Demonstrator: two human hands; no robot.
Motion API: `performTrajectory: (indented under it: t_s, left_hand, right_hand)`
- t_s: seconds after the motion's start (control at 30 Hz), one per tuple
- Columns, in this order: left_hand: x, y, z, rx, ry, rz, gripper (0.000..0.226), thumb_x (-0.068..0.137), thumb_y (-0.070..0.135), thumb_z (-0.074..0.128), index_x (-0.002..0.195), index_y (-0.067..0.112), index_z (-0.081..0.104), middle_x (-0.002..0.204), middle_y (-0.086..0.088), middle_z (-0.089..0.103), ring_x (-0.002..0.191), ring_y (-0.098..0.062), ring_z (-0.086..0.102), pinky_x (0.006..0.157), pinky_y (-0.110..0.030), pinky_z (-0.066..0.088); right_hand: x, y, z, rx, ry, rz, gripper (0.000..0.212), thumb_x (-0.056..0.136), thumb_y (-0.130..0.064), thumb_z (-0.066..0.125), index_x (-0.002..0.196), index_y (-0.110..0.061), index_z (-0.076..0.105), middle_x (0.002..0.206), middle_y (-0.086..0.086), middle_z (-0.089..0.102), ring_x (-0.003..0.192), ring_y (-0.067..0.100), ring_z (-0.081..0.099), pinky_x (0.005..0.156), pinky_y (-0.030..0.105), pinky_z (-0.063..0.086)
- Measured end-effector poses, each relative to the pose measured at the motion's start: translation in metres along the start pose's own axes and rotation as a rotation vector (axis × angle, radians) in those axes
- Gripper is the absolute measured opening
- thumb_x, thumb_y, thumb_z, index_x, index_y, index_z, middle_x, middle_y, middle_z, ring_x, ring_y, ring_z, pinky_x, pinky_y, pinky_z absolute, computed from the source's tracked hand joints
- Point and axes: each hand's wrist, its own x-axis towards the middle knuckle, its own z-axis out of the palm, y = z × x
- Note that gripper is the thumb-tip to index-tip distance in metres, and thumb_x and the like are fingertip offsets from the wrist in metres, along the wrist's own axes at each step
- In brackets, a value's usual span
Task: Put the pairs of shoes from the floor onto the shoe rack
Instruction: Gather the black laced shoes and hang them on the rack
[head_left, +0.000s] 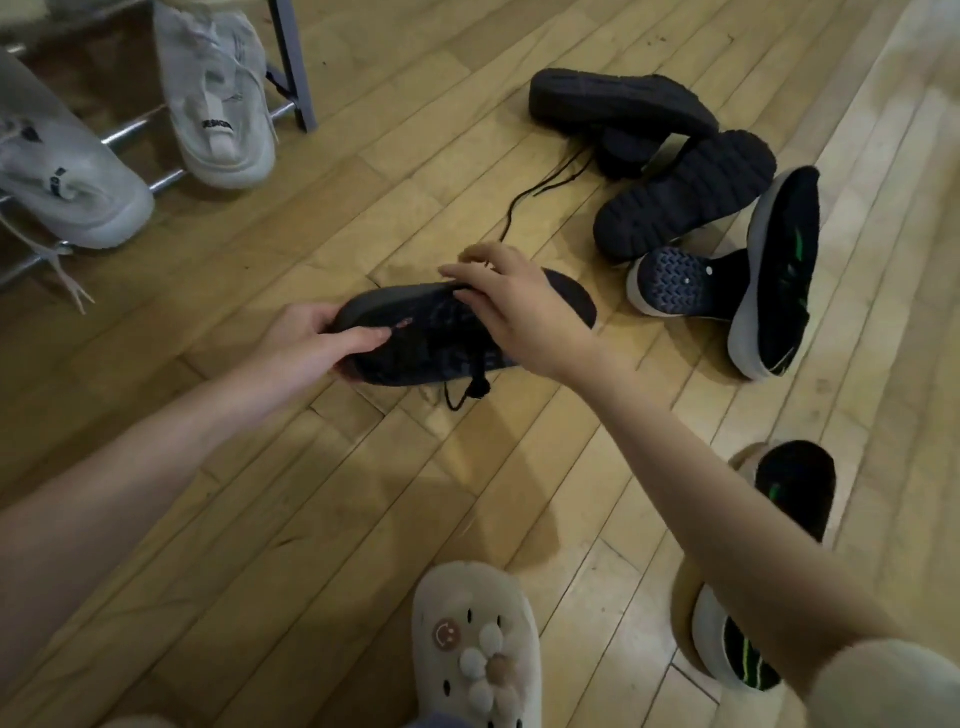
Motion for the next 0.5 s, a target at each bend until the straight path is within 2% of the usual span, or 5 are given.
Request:
performTrajectory:
  t_s: [0.13,0.2,0.33,0.43,0.5]
  left_hand:
    - [-0.005,-0.006,0.023,-0.196,-0.052,-0.151,0.025,0.086,0.011,0.065,0.109,-0.001,0.063,0.104,-0.016,0.071,0.094,-0.028,0.07,0.073,-0.03,0.061]
    - [-0.009,-0.006,0.035,-0.27,-0.083,-0.204,0.028,0.088,0.005,0.061,0.114,-0.006,0.058,0.109,-0.02,0.067,0.098,-0.031,0.069,0.072,-0.034,0.061]
    - [-0.013,-0.008,0.051,-0.413,-0.183,-0.272,0.022,0.089,0.002,0.056,0.109,-0.007,0.057,0.113,-0.022,0.066,0.093,-0.034,0.071,0.066,-0.04,0.062]
    - [-0.012,-0.013,0.057,-0.449,-0.195,-0.281,0.034,0.089,0.0,0.054,0.121,-0.012,0.051,0.121,-0.025,0.062,0.104,-0.038,0.066,0.067,-0.041,0.061]
    - [-0.011,-0.013,0.058,-0.482,-0.193,-0.275,0.033,0.09,-0.001,0.053,0.121,-0.012,0.051,0.121,-0.024,0.062,0.105,-0.037,0.065,0.068,-0.042,0.061]
  right_hand:
    - [-0.053,-0.01,0.029,0.226,0.508,0.309,0.038,0.097,-0.01,0.049,0.134,-0.008,0.049,0.136,0.012,0.043,0.129,0.026,0.041,0.106,0.045,0.039]
    - [-0.08,-0.01,0.039,0.267,0.659,0.447,0.036,0.094,-0.003,0.05,0.13,-0.006,0.051,0.13,0.011,0.045,0.126,0.023,0.044,0.106,0.038,0.041]
    - [-0.128,0.001,0.051,0.244,0.64,0.693,0.036,0.091,0.002,0.05,0.127,-0.006,0.052,0.126,0.01,0.046,0.124,0.019,0.044,0.102,0.004,0.026]
    - [-0.149,0.013,0.053,0.224,0.601,0.792,0.039,0.091,0.002,0.05,0.128,-0.008,0.05,0.129,0.009,0.043,0.126,0.019,0.04,0.098,-0.003,0.019]
    - [-0.148,0.021,0.049,0.249,0.573,0.846,0.043,0.091,0.0,0.05,0.133,-0.01,0.045,0.134,0.009,0.039,0.129,0.019,0.037,0.099,0.001,0.019]
